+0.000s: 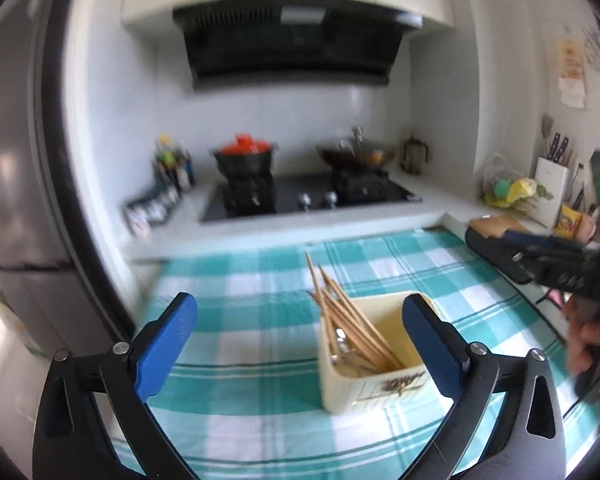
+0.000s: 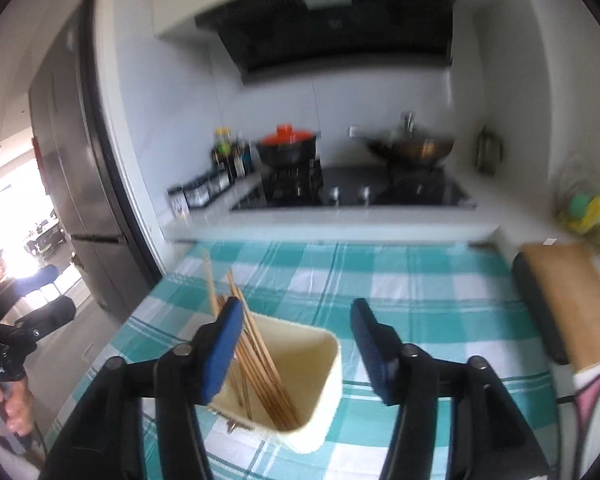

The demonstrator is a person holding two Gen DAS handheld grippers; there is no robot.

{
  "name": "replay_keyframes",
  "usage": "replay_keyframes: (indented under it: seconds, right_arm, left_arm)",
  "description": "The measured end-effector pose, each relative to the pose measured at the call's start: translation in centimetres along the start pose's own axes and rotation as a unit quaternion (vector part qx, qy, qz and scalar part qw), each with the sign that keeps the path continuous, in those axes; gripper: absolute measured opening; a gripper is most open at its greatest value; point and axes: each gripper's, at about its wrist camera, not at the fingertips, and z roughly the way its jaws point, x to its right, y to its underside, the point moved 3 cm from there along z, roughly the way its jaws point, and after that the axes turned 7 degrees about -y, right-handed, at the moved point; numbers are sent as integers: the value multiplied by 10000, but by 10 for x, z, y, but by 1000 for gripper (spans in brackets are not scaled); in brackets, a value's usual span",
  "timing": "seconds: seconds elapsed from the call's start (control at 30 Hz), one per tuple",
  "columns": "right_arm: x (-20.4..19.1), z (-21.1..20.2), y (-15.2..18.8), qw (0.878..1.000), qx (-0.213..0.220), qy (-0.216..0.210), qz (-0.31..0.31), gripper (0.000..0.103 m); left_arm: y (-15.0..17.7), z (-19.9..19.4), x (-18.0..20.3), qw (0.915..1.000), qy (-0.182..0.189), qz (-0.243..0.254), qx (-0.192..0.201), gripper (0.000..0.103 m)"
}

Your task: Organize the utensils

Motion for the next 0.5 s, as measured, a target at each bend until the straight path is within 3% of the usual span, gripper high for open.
replay_keyframes:
  seconds: [0.1,0.3,0.4,0.5]
  right_arm:
    - [-20,-49,3,9987,385,134,-314,84]
    - [-61,-116,48,9959,604,240,-628,103]
    - [-76,-134,86,9962,580,238,-608,103]
    - [-83,-141,116,9975,440,232,-500,103]
  left_arm:
    - [11,-46,4,9989,-246,196,338,103]
    - [65,-101,21,9996,-294,-24,-11,103]
    - [89,-117,27,9987,-461,-176,-105,103]
    - [106,-127,30,9984,-350,-320,-320,103]
